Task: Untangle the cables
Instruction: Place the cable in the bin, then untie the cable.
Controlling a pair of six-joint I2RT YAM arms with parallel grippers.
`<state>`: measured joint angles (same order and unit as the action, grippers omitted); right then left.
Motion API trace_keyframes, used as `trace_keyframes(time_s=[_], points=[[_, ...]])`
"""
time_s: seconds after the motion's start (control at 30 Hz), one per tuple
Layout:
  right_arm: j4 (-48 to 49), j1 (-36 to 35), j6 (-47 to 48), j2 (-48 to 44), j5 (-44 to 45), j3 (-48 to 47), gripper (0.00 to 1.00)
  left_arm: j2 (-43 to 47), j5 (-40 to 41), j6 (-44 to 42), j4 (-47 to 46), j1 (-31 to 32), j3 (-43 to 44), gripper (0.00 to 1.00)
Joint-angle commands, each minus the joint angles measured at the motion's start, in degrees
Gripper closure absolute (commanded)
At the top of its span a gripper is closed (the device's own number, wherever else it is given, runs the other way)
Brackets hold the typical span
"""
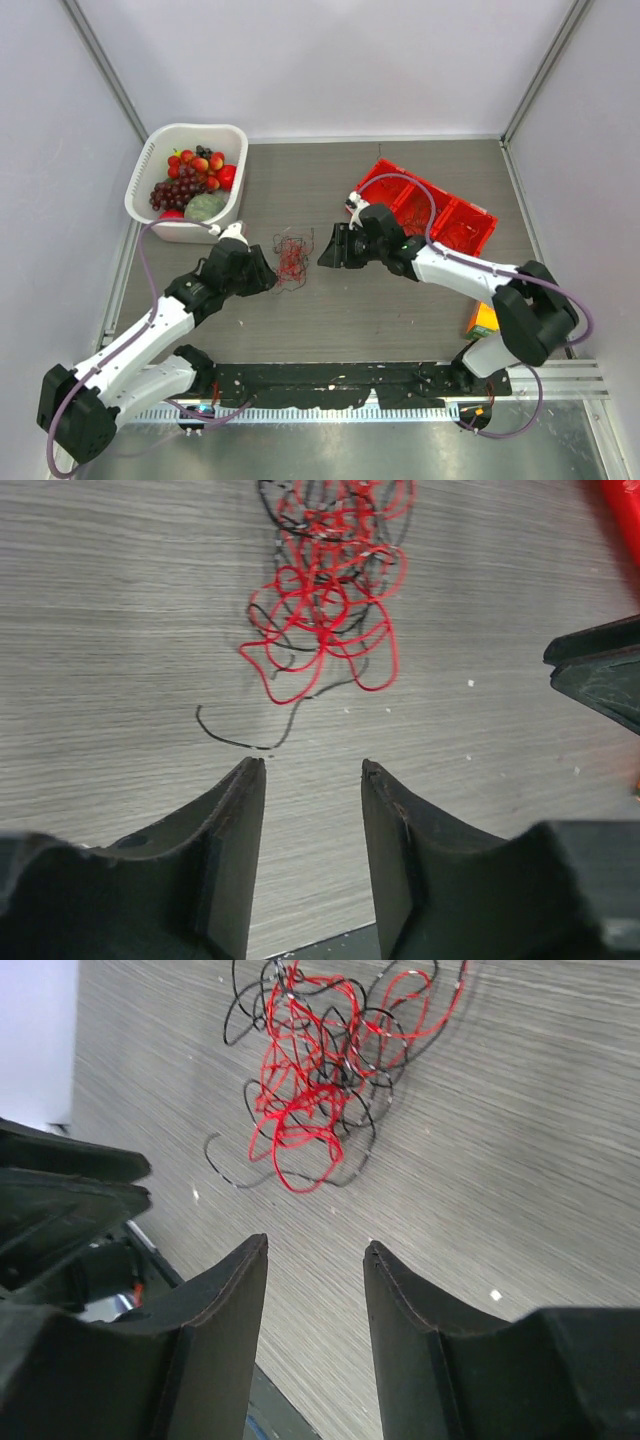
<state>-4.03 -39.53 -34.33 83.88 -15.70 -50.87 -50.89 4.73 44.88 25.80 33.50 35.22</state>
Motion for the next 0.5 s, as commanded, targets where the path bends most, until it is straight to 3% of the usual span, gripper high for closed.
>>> trace_keyframes(time_s=[0.0,0.1,0.17,0.33,0.47], points=[[19.48,0.07,-11.37,4.35,-7.93,1.65,0.52,-3.50,3.00,0.64,2.05,-1.06,2.48,0.52],[20.12,-2.91,-10.77,6.12,-8.21,0.87,0.50,-2.64,2.39,1.61,1.01,-1.06,-0.93,0.29],[19.33,-4.67,-8.40,7.61,-7.59,-0.01,0.48,-1.58,1.25,1.87,-1.53,-1.06,-4.53,0.23],[20.03,-6.17,-7.86,10.86,-7.67,-0.89,0.46,-3.94,-3.15,2.05,-8.83,-1.06,-8.50,0.22],[20.29,-6.26,-8.74,12.10,-7.85,-0.98,0.46,-6.93,-0.70,3.28,-11.29,-1.06,-9.03,0.30]])
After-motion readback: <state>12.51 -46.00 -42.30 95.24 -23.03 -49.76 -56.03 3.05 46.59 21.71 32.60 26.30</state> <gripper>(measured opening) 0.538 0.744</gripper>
